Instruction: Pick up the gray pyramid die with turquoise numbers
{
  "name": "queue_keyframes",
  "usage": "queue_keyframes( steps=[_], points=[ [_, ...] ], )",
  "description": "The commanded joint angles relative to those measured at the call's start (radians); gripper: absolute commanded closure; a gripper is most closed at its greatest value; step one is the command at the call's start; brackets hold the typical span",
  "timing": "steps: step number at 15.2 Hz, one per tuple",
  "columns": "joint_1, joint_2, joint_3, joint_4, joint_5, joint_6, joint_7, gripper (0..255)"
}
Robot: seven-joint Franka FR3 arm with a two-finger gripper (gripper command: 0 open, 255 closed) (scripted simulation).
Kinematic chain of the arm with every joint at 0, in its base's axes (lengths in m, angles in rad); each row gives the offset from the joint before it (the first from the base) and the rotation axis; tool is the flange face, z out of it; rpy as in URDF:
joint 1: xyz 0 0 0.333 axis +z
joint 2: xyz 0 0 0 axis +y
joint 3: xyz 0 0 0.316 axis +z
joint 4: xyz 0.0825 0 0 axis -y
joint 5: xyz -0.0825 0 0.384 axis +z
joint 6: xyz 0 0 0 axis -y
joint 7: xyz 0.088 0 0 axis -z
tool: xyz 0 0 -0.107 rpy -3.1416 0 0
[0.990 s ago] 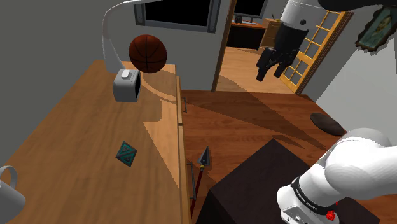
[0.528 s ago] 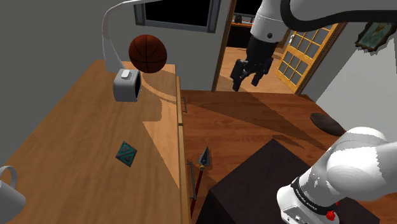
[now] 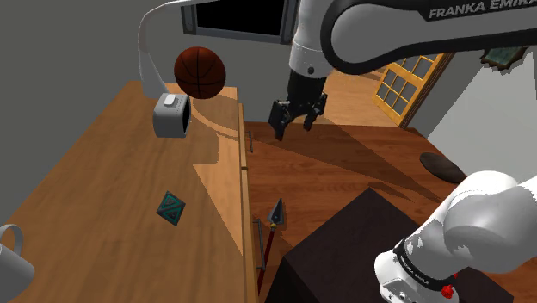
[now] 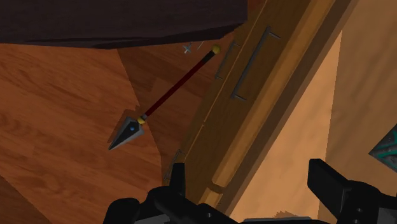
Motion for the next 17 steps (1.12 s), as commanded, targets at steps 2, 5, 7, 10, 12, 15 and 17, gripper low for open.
queue_keyframes(
  steps=[2, 5, 7, 10, 12, 15, 17],
  points=[
    [0.009, 0.101, 0.058, 0.048, -0.013, 0.050, 0.061, 0],
    [0.017, 0.203, 0.110, 0.103, -0.043, 0.089, 0.125, 0],
    [0.023, 0.275, 0.143, 0.145, -0.072, 0.110, 0.170, 0],
    [0.038, 0.389, 0.184, 0.217, -0.128, 0.134, 0.243, 0],
    [0.053, 0.468, 0.205, 0.271, -0.173, 0.144, 0.293, 0],
    [0.088, 0.591, 0.225, 0.362, -0.246, 0.147, 0.367, 0],
    [0.119, 0.673, 0.229, 0.429, -0.295, 0.142, 0.411, 0]
  ],
)
